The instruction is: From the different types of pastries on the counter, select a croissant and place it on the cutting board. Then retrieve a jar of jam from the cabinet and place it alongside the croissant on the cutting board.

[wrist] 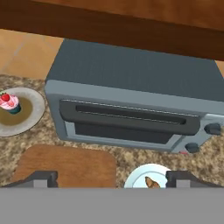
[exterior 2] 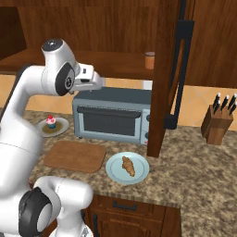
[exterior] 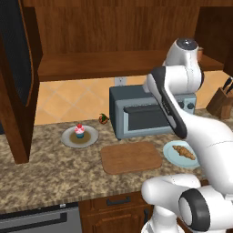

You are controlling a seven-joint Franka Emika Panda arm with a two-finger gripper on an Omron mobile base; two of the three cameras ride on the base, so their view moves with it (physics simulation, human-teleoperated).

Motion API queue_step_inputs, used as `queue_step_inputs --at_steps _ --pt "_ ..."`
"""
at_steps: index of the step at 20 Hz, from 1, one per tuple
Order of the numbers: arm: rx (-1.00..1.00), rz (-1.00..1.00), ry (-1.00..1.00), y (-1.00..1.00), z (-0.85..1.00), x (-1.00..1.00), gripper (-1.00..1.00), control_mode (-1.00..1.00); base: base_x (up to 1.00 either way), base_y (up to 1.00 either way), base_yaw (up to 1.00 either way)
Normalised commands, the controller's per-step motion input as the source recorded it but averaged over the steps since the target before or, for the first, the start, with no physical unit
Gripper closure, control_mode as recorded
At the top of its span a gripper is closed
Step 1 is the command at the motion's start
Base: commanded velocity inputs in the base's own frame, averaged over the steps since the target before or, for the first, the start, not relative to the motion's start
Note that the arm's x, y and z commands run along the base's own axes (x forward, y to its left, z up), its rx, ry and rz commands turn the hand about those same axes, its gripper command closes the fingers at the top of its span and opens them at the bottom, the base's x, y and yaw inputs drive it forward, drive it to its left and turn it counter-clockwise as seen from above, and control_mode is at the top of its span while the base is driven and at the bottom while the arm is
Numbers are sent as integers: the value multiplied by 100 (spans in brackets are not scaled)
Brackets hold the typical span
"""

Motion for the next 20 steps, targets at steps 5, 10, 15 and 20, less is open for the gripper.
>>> queue_step_inputs --at_steps 5,10,15,20 --pt "-4 2 -16 -31 54 -9 -100 -100 0 0 0" --pt "-17 -9 -18 -26 51 -1 -100 -100 0 0 0" --pt "-20 -26 -55 -43 5 -43 -100 -100 0 0 0" --pt "1 -9 -11 -12 4 -2 -100 -100 0 0 0"
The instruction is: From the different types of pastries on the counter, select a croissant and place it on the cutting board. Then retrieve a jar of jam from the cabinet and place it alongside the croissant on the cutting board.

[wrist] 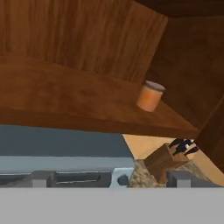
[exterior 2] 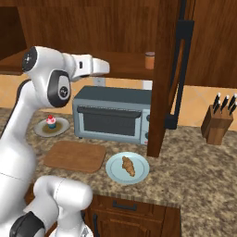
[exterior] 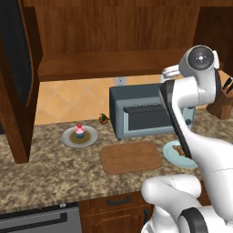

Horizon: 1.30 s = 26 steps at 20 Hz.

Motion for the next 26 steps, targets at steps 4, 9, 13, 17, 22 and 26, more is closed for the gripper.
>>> queue_step_inputs --at_steps 4,9,13,17,22,26 --pt "12 -23 -5 -56 35 8 -100 -100 0 0 0" --pt "15 -14 -5 -64 55 0 -100 -100 0 0 0" --pt "11 -5 -9 -46 19 0 -100 -100 0 0 0" --pt "0 -12 -9 -8 0 42 -100 -100 0 0 0" --pt "0 -12 -2 0 0 35 -100 -100 0 0 0" --pt "0 -2 5 -2 18 55 -100 -100 0 0 0"
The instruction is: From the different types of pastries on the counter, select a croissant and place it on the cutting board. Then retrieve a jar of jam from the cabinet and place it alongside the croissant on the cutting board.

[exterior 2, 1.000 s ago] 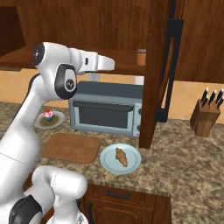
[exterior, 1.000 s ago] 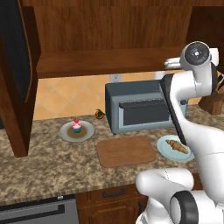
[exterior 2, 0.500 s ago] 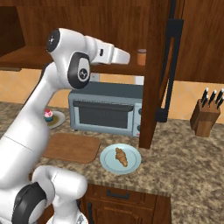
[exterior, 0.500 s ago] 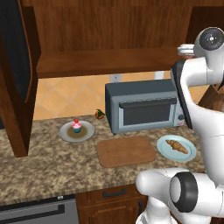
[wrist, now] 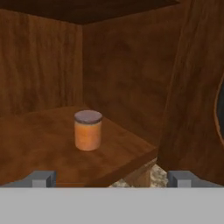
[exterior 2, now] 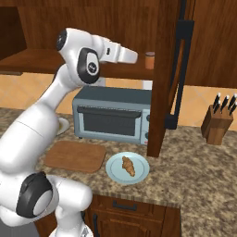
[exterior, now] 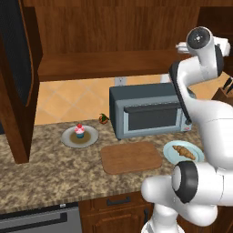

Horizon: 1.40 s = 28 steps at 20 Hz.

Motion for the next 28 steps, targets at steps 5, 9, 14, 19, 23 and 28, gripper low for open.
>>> queue_step_inputs --at_steps 5,9,14,19,23,28 --pt "1 0 6 -8 13 24 -100 -100 0 0 0" --pt "8 0 0 -18 0 4 -100 -100 0 0 0" --pt "22 0 0 -16 0 9 -100 -100 0 0 0" --pt "2 0 0 -1 0 0 -100 -100 0 0 0" --pt "0 0 -4 0 0 38 -100 -100 0 0 0" --pt "0 0 -1 0 0 45 -100 -100 0 0 0"
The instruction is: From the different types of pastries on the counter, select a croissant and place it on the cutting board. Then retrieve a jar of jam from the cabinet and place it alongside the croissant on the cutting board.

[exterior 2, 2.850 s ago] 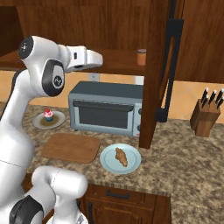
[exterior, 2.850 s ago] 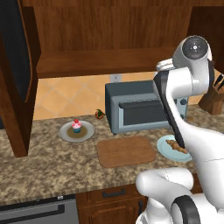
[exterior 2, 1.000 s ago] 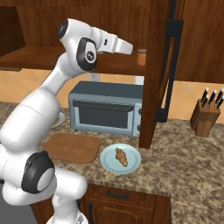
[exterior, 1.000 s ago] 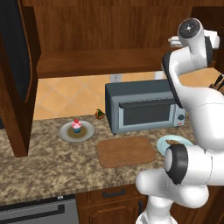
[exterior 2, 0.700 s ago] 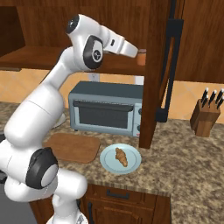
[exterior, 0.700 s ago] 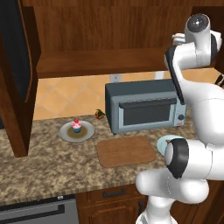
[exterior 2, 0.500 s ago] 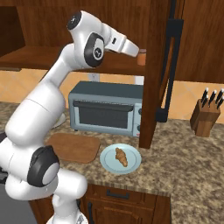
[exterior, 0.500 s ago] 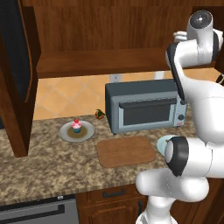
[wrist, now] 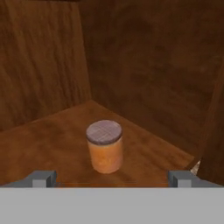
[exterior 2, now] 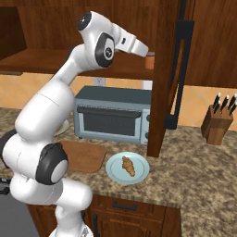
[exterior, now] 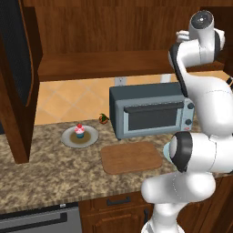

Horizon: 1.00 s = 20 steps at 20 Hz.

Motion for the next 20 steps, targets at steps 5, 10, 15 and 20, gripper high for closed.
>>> queue_step_inputs --at_steps 5,10,15,20 --pt "0 0 0 0 0 11 -100 -100 0 0 0" --pt "-4 0 1 0 -15 1 -100 -100 0 0 0" --pt "-4 0 0 -8 -23 13 -100 -100 0 0 0" --pt "-1 4 -3 -33 -14 29 -100 -100 0 0 0"
